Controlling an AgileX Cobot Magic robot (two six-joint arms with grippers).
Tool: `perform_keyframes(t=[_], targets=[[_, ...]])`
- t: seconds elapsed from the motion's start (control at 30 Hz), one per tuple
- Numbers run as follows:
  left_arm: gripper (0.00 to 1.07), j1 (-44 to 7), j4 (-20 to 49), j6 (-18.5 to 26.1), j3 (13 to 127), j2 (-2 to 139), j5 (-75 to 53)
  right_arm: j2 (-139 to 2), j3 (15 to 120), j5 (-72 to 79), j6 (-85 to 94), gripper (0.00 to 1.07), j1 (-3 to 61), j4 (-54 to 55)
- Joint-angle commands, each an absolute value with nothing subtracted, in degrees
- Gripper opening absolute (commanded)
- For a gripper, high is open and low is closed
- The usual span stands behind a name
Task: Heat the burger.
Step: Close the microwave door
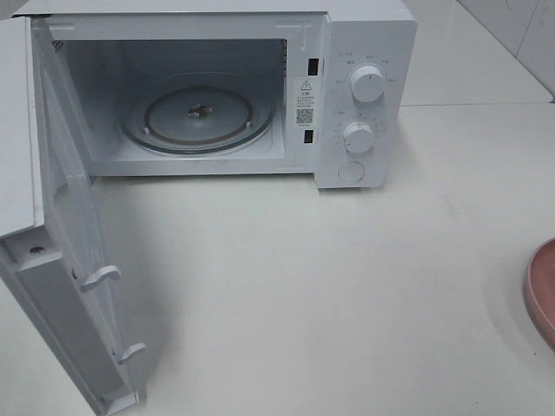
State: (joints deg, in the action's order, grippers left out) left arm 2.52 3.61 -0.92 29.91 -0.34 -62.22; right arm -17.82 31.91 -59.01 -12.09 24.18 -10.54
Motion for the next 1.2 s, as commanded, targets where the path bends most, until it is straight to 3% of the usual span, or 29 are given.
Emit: perform_keyframes(t=[0.03,0.4,1.2], targets=[[0.98,2.58,3.38,-1.26,29.62,-0.74,-61.42,-13.29,31.97,-58.84,-11.12,0.76,19.71,-10.14],[0.98,2.58,3.38,-1.26,29.62,-0.74,-61.42,0.17,28.59,-55.35,-10.89,0.75,7.62,-8.71],[0.98,2.58,3.38,-1.2,29.62,-0.74,-61.42,1.66,28.59,-55.35,-10.89,0.75,6.13,-8.71]])
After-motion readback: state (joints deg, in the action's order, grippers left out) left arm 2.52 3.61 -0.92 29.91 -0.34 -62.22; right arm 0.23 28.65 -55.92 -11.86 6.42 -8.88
